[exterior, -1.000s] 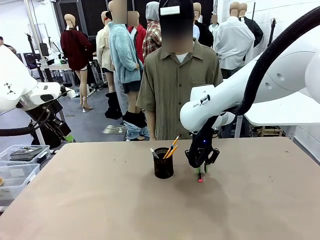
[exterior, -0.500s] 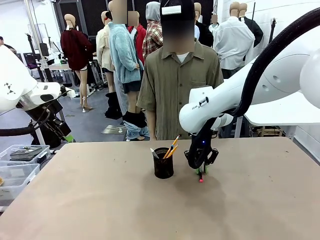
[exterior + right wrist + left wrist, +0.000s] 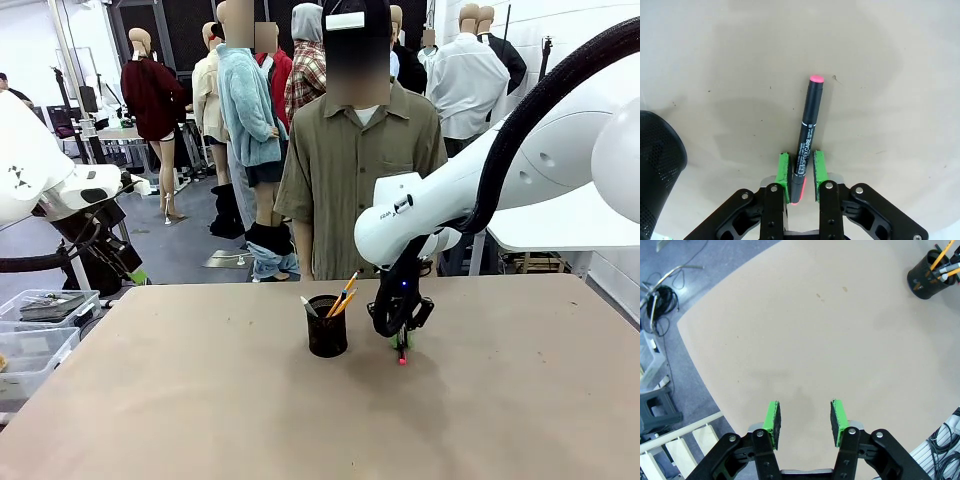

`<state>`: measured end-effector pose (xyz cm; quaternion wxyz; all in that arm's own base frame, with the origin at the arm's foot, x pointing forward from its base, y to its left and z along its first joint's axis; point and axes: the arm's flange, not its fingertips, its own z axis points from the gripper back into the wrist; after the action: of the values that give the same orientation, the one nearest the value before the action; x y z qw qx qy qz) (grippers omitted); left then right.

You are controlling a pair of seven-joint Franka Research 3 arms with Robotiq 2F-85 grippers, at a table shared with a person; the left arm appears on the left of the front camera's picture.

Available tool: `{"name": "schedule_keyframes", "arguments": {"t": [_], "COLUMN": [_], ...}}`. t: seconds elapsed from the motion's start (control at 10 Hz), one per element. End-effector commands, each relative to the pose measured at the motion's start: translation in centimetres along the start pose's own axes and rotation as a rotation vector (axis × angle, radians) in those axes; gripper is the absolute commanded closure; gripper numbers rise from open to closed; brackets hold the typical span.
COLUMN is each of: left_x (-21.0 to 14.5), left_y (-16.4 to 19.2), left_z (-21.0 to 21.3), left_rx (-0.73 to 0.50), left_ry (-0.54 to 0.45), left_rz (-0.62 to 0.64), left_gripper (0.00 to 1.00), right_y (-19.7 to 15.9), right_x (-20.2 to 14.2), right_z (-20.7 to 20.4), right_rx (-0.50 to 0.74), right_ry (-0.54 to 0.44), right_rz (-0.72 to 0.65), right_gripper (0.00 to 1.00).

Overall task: Place the pens into the pen holder.
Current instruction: Pick up a writing instrument from the table and place it into the Pen holder.

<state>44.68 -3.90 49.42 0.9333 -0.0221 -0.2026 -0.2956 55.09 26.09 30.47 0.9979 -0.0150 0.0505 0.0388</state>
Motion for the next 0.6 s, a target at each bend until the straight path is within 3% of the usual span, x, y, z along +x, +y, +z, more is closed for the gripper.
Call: {"name": "schedule_keyframes", "arguments": {"t": [0.0,0.2,0.5], "left_x": [0.1,0.1,0.1], "left_y": [0.1,0.1,0.1], "left_z": [0.1,0.1,0.1], "left_rx": [0.017,0.017,0.017], "left_ry": [0.001,0.001,0.001], "left_rz": [0.005,0.005,0.005], "left_gripper": [0.46,0.46,0.46], "right_y": [0.2,0.1,-1.0], "right_x": [0.4,0.5,0.5], "right_z": [0.2,-0.4,-0.1], "right_rx": [-0.049,-0.051,0.049], "right_ry": [-0.011,0.02,0.012], "right_rz": [-0.021,-0.023,0.001], "right_gripper": [1.0,1.0,1.0]}}
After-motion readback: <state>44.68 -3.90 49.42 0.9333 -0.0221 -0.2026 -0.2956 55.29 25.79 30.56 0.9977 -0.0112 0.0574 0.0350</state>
